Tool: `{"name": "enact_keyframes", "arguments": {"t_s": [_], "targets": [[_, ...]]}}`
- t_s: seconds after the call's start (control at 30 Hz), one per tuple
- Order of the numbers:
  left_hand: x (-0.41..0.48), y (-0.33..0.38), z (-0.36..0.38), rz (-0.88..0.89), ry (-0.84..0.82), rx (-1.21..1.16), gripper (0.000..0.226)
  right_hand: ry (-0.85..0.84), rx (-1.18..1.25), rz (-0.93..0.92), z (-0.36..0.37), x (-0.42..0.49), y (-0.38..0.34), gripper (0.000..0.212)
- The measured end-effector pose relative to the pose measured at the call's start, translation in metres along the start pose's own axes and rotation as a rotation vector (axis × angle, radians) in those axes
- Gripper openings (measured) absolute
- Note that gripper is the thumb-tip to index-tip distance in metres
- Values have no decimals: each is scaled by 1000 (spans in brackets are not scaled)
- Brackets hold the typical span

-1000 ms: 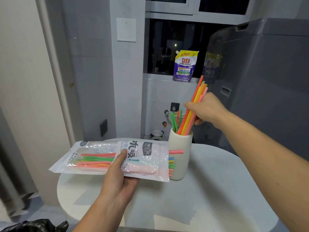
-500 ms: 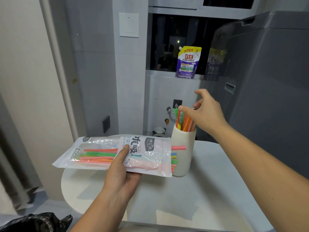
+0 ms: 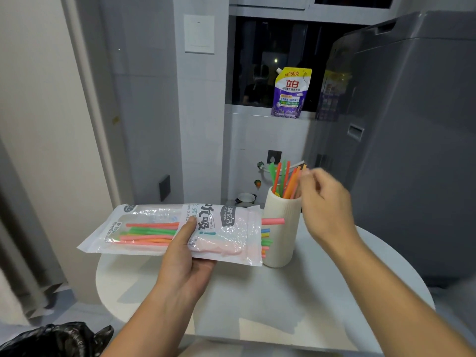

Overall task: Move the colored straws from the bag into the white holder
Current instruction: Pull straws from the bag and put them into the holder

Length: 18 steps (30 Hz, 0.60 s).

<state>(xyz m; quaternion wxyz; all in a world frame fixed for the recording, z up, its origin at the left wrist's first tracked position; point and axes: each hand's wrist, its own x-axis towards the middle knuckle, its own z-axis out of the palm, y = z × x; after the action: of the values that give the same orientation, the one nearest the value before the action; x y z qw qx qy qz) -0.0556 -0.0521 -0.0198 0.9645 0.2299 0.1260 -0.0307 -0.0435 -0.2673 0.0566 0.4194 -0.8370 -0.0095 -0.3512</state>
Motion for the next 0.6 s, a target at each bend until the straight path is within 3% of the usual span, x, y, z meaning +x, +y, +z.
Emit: {"name": "enact_keyframes", "arguments": {"t_s": [0.13,0.3,0.4,0.6], "targets": [[-3,-2,2,31,-39,73,21,-174,85,292,18,-44,9,53],[-9,-3,7,123,-89,228,33,-265,565,851,39,-76,12,61],[-11,-3,6,188,-97,290,46,-235,715,933,45,-84,12,58],[-15,-1,8,346,-109,419,31,-237,768,1058,58,-101,12,49]]}}
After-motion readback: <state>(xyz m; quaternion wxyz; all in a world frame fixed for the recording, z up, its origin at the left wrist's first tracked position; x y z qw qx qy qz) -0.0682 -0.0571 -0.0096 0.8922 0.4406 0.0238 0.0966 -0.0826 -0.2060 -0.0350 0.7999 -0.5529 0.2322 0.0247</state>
